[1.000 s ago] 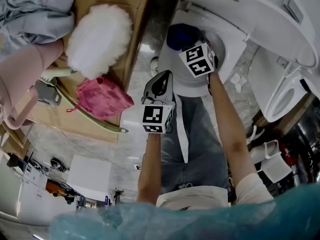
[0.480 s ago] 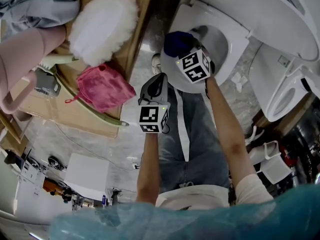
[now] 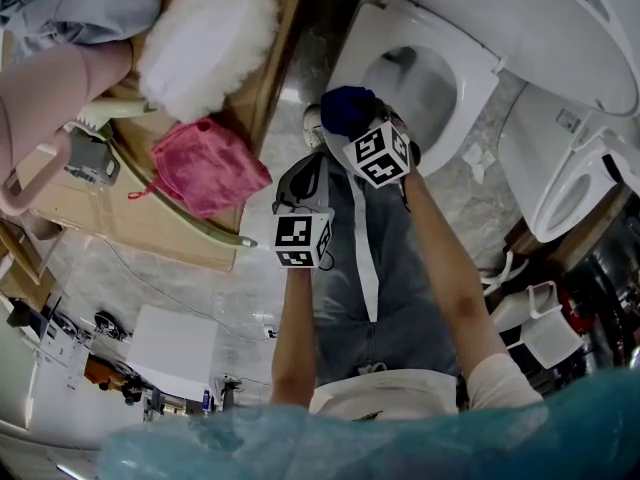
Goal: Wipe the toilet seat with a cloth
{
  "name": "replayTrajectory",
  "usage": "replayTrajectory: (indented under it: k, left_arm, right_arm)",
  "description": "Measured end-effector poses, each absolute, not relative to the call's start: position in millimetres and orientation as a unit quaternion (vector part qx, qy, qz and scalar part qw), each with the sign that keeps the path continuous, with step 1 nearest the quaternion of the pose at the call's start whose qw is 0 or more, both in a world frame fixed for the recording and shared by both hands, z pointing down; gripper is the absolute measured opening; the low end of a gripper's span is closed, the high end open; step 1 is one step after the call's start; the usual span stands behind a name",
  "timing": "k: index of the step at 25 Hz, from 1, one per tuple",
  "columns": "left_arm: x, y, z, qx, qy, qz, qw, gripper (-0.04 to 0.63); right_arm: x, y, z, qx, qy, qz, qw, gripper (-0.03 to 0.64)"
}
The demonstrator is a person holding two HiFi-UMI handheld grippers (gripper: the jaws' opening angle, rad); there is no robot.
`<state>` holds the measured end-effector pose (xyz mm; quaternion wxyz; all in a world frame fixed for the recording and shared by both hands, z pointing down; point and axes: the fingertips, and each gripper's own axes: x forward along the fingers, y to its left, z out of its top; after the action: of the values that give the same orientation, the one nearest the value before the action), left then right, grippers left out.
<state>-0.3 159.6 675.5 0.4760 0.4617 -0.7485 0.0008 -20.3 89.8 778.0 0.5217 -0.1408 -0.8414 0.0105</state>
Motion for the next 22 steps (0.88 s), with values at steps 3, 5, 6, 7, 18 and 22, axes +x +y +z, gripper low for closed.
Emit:
replayTrajectory:
  k: [3,5,6,7,18,22]
  left_arm:
    - [4,169,682,0.458,-0.745,0.009,0.485,0.011]
    - [7,173,685,0.458,-0.743,0.013,0.488,0.011]
    - [9,175,686,0.459,-0.741,0.016,0.489,0.011]
    - [11,176,687,0.46,-0.74,0.018,0.49,0.011]
    - [27,187,693,0.459,-0.734,0.029,0.5,0.011]
    - [32,189,695,0.459,-0.732,0.032,0.503,0.011]
  right_arm:
    - [-7,102,779,-0.146,-0.838,0.02,0.526,0.028]
    - [1,109,780,-0.15,-0.835,0.024,0.529,0.028]
    - [4,112,780,-0.152,-0.834,0.026,0.53,0.028]
    - [7,114,780,-0.153,-0.833,0.027,0.531,0.028]
    - [45,139,782,-0.17,-0.822,0.032,0.542,0.028]
    - [58,144,782,-0.172,-0.821,0.032,0.544,0.028]
